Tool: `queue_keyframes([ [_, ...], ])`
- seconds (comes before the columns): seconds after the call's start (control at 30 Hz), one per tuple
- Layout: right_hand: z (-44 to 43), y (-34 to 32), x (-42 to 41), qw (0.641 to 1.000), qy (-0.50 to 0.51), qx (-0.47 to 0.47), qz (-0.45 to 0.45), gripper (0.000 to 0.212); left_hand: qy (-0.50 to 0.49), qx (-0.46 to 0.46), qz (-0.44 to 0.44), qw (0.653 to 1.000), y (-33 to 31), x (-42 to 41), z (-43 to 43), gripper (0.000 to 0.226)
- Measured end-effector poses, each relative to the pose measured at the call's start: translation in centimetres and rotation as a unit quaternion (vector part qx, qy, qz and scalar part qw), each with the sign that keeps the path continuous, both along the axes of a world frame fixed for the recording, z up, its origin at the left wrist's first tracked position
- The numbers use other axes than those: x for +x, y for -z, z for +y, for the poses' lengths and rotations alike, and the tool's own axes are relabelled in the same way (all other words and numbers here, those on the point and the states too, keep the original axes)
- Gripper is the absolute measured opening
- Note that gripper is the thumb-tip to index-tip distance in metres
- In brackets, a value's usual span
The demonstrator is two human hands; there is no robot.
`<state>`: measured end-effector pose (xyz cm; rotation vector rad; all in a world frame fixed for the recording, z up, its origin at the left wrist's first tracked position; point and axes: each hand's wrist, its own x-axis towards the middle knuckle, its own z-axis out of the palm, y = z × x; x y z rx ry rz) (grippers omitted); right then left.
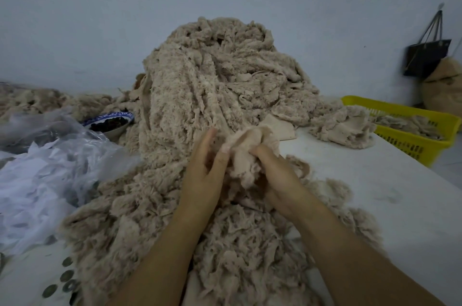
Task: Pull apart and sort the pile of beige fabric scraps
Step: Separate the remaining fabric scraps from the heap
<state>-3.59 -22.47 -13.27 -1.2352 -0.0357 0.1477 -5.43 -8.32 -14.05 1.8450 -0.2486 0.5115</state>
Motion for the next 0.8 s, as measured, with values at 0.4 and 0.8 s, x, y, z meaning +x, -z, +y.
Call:
queue_keyframes([
  [0.4,0.0,0.1,-0.3,0.999,-0.034,0.001,-0.021,0.023,-0.082,-0.139,0.038,0.986,0.4,0.7,-0.1,0.045],
  [0.8,-1.8,0.3,1.4,0.977,0.002,0.214,0.000,0.018,-0.120,-0.069,0.035,0.990,-0.4,0.6,0.5,0.023],
])
